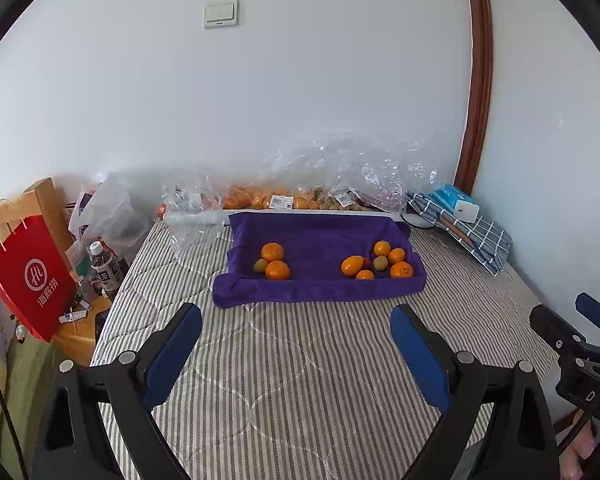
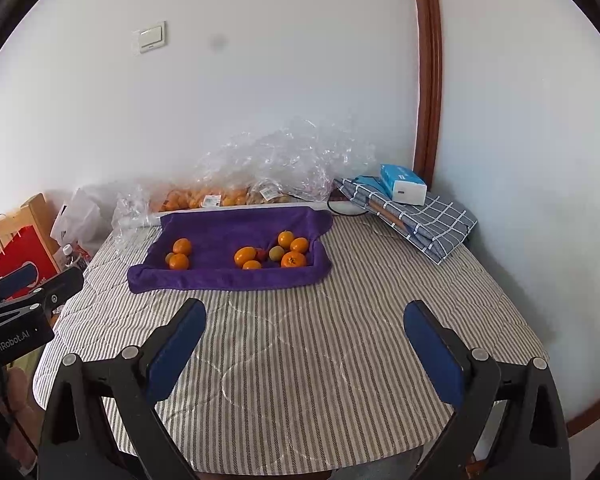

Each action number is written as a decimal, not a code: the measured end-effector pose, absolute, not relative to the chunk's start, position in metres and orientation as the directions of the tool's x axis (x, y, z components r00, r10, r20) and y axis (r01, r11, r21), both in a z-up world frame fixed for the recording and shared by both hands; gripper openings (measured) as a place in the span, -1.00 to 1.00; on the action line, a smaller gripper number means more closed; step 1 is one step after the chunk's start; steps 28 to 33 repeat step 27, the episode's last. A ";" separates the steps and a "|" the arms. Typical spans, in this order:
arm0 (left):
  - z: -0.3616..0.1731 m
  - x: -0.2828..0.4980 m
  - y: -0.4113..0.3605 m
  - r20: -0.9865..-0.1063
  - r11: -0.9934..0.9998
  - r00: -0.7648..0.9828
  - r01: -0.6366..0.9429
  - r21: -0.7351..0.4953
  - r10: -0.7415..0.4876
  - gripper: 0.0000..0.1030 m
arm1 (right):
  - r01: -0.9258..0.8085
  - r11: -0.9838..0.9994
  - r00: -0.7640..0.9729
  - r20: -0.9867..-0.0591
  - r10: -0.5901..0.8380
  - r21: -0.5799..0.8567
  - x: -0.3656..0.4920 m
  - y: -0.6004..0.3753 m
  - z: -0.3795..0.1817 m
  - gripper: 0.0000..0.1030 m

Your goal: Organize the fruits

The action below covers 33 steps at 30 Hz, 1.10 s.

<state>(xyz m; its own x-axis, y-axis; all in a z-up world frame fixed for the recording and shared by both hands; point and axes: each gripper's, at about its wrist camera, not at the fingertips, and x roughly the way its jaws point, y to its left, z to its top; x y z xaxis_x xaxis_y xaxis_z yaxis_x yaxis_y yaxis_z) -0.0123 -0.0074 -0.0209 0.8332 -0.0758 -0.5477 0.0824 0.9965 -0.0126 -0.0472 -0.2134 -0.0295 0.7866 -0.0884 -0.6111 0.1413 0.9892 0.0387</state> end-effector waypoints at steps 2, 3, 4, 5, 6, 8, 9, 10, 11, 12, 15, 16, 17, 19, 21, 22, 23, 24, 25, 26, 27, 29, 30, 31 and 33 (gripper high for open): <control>-0.021 -0.012 -0.007 -0.547 0.996 0.833 0.083 -0.015 -0.077 0.86 | 0.145 0.989 0.787 -0.610 -0.093 0.035 -0.046 -0.214 -0.030 0.91; -0.021 -0.013 -0.007 -0.548 0.997 0.833 0.081 -0.013 -0.075 0.86 | 0.144 0.989 0.787 -0.610 -0.090 0.039 -0.047 -0.214 -0.030 0.91; -0.021 -0.013 -0.007 -0.549 0.997 0.833 0.079 -0.013 -0.073 0.86 | 0.143 0.989 0.786 -0.612 -0.087 0.043 -0.046 -0.215 -0.030 0.91; -0.021 -0.013 -0.007 -0.548 0.997 0.833 0.079 -0.013 -0.073 0.86 | 0.142 0.989 0.785 -0.614 -0.084 0.046 -0.046 -0.215 -0.030 0.91; -0.021 -0.014 -0.008 -0.547 0.997 0.834 0.082 -0.013 -0.076 0.86 | 0.141 0.989 0.785 -0.614 -0.082 0.048 -0.046 -0.215 -0.030 0.91; -0.021 -0.014 -0.009 -0.544 0.996 0.836 0.083 -0.009 -0.075 0.86 | 0.141 0.989 0.787 -0.611 -0.083 0.048 -0.047 -0.215 -0.030 0.91; -0.021 -0.014 -0.009 -0.545 0.997 0.836 0.080 -0.008 -0.072 0.86 | 0.141 0.989 0.788 -0.610 -0.084 0.046 -0.047 -0.215 -0.030 0.91; -0.021 -0.014 -0.009 -0.546 0.997 0.834 0.081 -0.010 -0.073 0.86 | 0.142 0.989 0.787 -0.610 -0.086 0.045 -0.047 -0.215 -0.029 0.91; -0.021 -0.014 -0.010 -0.547 0.996 0.834 0.083 -0.013 -0.076 0.86 | 0.142 0.989 0.788 -0.610 -0.086 0.044 -0.047 -0.215 -0.030 0.91; -0.021 -0.014 -0.010 -0.547 0.997 0.834 0.082 -0.015 -0.077 0.86 | 0.141 0.989 0.788 -0.610 -0.085 0.045 -0.047 -0.215 -0.030 0.91; -0.020 -0.015 -0.011 -0.544 0.997 0.836 0.081 -0.009 -0.072 0.86 | 0.143 0.989 0.788 -0.610 -0.086 0.044 -0.047 -0.215 -0.030 0.91; -0.020 -0.015 -0.011 -0.543 0.997 0.837 0.081 -0.009 -0.073 0.86 | 0.143 0.989 0.788 -0.610 -0.086 0.044 -0.047 -0.215 -0.030 0.91; -0.020 -0.015 -0.011 -0.542 0.997 0.837 0.081 -0.011 -0.074 0.86 | 0.143 0.989 0.788 -0.610 -0.086 0.045 -0.047 -0.215 -0.029 0.91; -0.020 -0.015 -0.012 -0.541 0.997 0.838 0.081 -0.011 -0.074 0.86 | 0.141 0.989 0.789 -0.609 -0.082 0.049 -0.047 -0.215 -0.030 0.91; -0.020 -0.015 -0.011 -0.542 0.997 0.838 0.081 -0.008 -0.072 0.86 | 0.138 0.989 0.789 -0.609 -0.079 0.049 -0.047 -0.215 -0.029 0.91; -0.020 -0.015 -0.012 -0.543 0.997 0.837 0.081 -0.008 -0.073 0.86 | 0.138 0.989 0.789 -0.609 -0.081 0.047 -0.047 -0.215 -0.029 0.91; -0.020 -0.015 -0.012 -0.542 0.997 0.837 0.080 -0.011 -0.073 0.86 | 0.141 0.989 0.789 -0.608 -0.086 0.043 -0.047 -0.215 -0.029 0.91; -0.019 -0.015 -0.012 -0.541 0.997 0.838 0.080 -0.014 -0.075 0.86 | 0.141 0.989 0.790 -0.606 -0.087 0.041 -0.048 -0.215 -0.028 0.91; -0.019 -0.015 -0.012 -0.539 0.997 0.839 0.079 -0.014 -0.074 0.86 | 0.141 0.989 0.792 -0.605 -0.087 0.042 -0.048 -0.215 -0.028 0.91; -0.019 -0.015 -0.013 -0.538 0.997 0.840 0.077 -0.014 -0.073 0.87 | 0.142 0.989 0.792 -0.605 -0.086 0.045 -0.048 -0.215 -0.028 0.91; -0.019 -0.015 -0.013 -0.535 0.997 0.842 0.077 -0.012 -0.071 0.88 | 0.141 0.989 0.792 -0.605 -0.084 0.048 -0.047 -0.216 -0.028 0.91; -0.019 -0.015 -0.013 -0.535 0.997 0.842 0.077 -0.012 -0.071 0.88 | 0.141 0.989 0.792 -0.605 -0.084 0.048 -0.047 -0.216 -0.028 0.91; -0.019 -0.015 -0.013 -0.535 0.997 0.842 0.077 -0.012 -0.071 0.88 | 0.141 0.989 0.792 -0.605 -0.084 0.048 -0.047 -0.216 -0.028 0.91; -0.019 -0.015 -0.013 -0.535 0.997 0.842 0.077 -0.012 -0.071 0.88 | 0.141 0.989 0.792 -0.605 -0.084 0.048 -0.047 -0.216 -0.028 0.91; -0.019 -0.015 -0.013 -0.535 0.997 0.842 0.077 -0.012 -0.071 0.88 | 0.141 0.989 0.792 -0.605 -0.084 0.048 -0.047 -0.216 -0.028 0.91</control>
